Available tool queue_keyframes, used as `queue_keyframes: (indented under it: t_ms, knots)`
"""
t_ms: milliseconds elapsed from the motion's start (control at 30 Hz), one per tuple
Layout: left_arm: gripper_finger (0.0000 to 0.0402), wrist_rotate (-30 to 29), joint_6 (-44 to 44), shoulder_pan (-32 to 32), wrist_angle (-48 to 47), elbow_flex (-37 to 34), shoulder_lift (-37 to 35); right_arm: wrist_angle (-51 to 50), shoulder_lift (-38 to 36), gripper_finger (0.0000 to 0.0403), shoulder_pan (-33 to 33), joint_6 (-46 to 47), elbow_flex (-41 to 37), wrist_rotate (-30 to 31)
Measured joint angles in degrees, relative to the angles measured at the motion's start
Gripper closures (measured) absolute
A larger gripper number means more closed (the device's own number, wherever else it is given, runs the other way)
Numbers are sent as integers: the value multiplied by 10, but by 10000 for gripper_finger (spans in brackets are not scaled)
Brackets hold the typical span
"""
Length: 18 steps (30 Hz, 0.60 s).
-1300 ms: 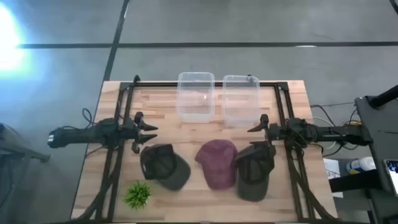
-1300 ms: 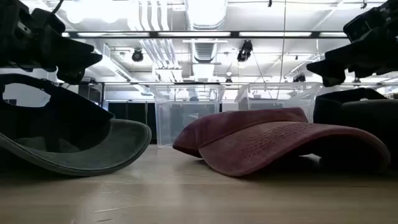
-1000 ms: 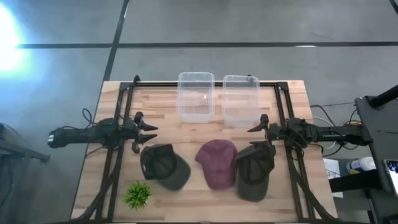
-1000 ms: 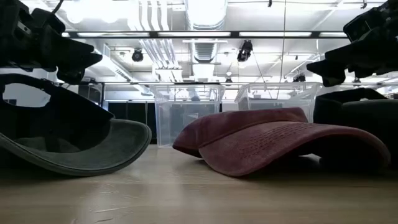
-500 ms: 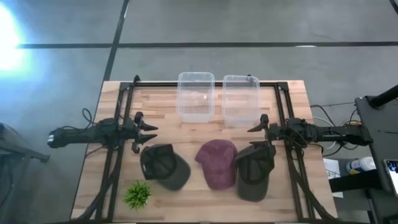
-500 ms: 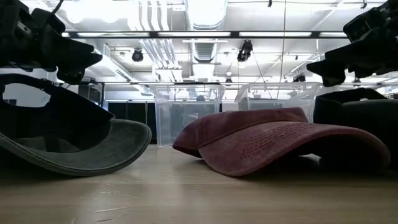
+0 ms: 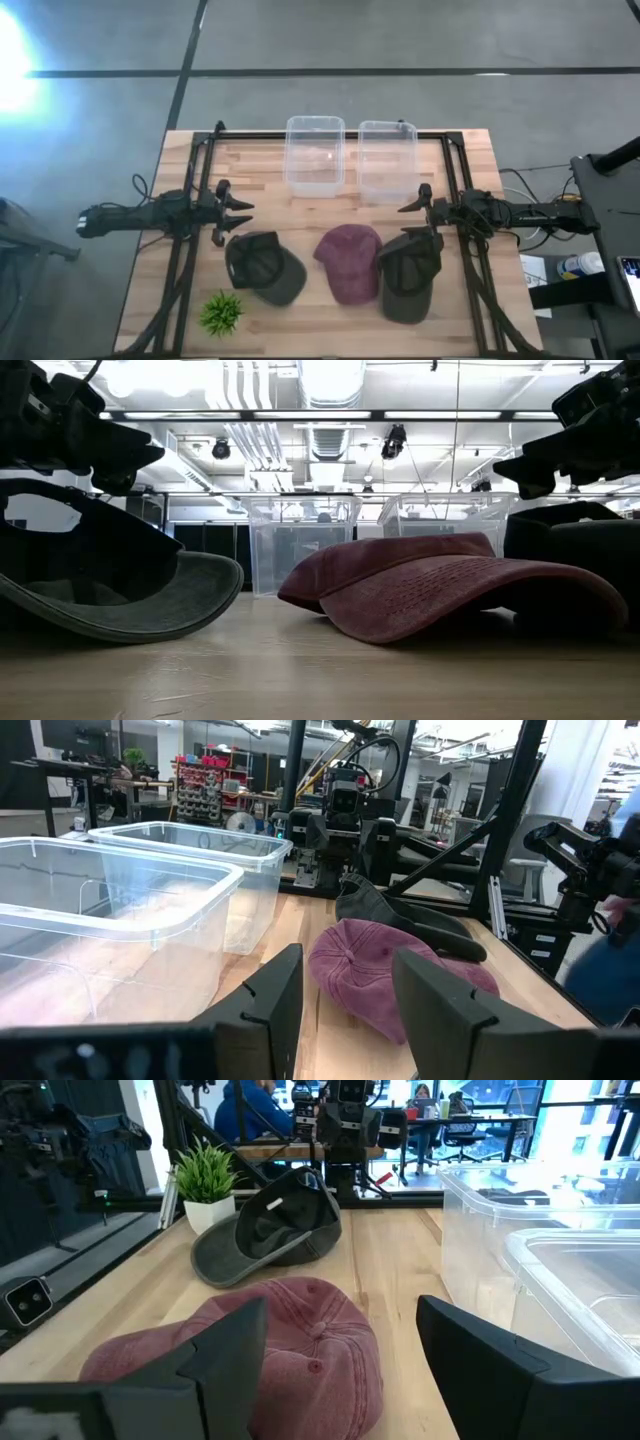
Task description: Pick & Place hat
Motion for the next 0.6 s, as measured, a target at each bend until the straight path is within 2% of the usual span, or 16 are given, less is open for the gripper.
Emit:
queue_keyframes:
  t_ms: [167,233,367,467,600]
  knots:
    - [253,0,0,0,0,0,0,0,0,147,0,1,0,0]
    - [253,0,0,0,0,0,0,0,0,147,0,37,0,0]
    - [253,0,0,0,0,0,0,0,0,147,0,201,0,0]
    - [253,0,0,0,0,0,0,5,0,147,0,281,0,0]
    - [253,0,0,0,0,0,0,8,-1,147,2,478,0,-41]
